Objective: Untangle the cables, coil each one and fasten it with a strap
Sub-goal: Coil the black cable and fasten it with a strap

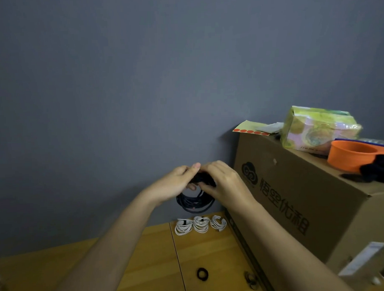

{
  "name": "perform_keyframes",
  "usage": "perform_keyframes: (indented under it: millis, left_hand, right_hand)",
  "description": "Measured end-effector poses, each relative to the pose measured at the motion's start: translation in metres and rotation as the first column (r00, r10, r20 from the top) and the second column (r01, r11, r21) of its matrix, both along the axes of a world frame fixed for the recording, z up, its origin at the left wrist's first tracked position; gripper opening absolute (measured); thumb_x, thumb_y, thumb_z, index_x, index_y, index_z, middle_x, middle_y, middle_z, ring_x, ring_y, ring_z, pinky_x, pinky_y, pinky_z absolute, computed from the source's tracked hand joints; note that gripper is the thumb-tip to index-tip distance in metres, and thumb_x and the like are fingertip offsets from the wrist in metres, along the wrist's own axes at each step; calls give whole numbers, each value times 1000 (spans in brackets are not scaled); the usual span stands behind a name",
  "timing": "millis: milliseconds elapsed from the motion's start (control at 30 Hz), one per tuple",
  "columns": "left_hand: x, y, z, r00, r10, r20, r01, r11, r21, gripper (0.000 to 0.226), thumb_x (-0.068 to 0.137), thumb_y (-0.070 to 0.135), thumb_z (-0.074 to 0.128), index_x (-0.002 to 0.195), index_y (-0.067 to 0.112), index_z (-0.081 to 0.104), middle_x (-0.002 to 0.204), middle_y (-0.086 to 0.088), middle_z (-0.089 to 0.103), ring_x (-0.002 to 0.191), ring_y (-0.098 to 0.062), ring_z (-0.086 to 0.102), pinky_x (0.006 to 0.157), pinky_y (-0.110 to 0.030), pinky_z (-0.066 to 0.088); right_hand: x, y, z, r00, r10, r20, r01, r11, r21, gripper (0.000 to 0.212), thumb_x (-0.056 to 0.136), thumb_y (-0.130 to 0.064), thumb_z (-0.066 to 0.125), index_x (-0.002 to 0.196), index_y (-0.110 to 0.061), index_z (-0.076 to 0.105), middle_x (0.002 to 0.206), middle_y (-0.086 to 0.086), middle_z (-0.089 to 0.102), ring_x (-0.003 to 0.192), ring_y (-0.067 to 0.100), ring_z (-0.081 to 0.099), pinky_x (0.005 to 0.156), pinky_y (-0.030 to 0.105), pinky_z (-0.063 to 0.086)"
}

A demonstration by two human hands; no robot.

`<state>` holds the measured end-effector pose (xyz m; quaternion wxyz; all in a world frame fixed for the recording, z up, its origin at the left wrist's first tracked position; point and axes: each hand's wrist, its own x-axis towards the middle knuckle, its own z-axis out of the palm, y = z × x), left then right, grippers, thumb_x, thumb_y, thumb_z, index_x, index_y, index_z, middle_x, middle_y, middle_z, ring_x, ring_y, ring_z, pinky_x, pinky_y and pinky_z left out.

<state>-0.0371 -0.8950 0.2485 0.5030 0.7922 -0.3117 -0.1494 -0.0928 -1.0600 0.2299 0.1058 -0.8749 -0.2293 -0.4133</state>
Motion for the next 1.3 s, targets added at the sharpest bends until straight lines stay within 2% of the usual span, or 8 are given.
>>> perform_keyframes:
  millis: [133,267,433,633,867,1033,1167,1300]
  left_hand:
    - [2,4,-13,991,42,-125,-75,959,-274,15,95,25,55,94,17,68,94,0,72,91,-10,66,87,-18,48]
    - [6,0,-27,984,135,-114,-169,906,-388,10,92,17,61,94,16,71,94,0,73,87,-6,67,81,-15,49]
    - [12,-11,-46,962,223,-155,-271,836,-478,11,92,14,61,95,16,72,92,2,74,87,-5,68,78,-13,50]
    - [27,-26,-86,917,339,-209,-399,790,-466,15,93,17,60,104,27,61,84,10,71,83,1,67,79,-15,50]
    - [52,-47,-174,937,345,-55,-349,929,-121,11,95,24,58,97,17,67,97,2,71,92,-10,66,83,-27,51]
    - [68,-38,-244,926,378,-6,-358,882,305,22,98,25,50,115,14,60,109,1,65,94,-18,62,78,-32,49]
    - [69,-26,-278,941,334,55,-311,791,527,18,98,16,45,104,14,62,107,-9,65,93,-30,63,79,-41,52]
    - [70,-24,-297,943,330,47,-282,714,641,23,100,19,42,114,15,60,115,-11,62,100,-32,60,82,-41,51]
  right_hand:
    - [3,3,-19,996,-3,86,-3,997,74,23,76,-4,77,95,-2,64,92,6,66,88,16,55,77,23,45]
    - [8,8,-31,999,29,45,-41,955,294,21,82,-17,74,99,-8,66,98,-1,66,93,10,59,84,19,47]
    - [-1,22,-54,959,220,-181,-16,675,737,36,97,-9,51,129,-24,55,122,-20,58,118,-5,53,98,15,42]
    - [8,7,-98,890,187,-417,184,689,701,41,99,-19,50,138,-29,45,125,-23,54,117,-6,51,94,16,45]
    - [21,-12,-188,763,319,-563,443,376,814,40,93,-15,61,118,-46,57,120,-2,64,114,19,60,88,46,55]
    - [26,-41,-262,554,342,-759,754,179,631,28,95,-9,57,119,-22,53,108,13,62,98,29,62,71,48,59]
    - [47,-78,-318,414,235,-880,873,173,457,16,95,-15,58,109,-14,50,87,10,61,87,38,62,76,62,53]
    - [79,-100,-337,351,127,-928,903,217,372,14,97,-16,54,110,-13,48,94,12,61,83,33,57,78,57,53]
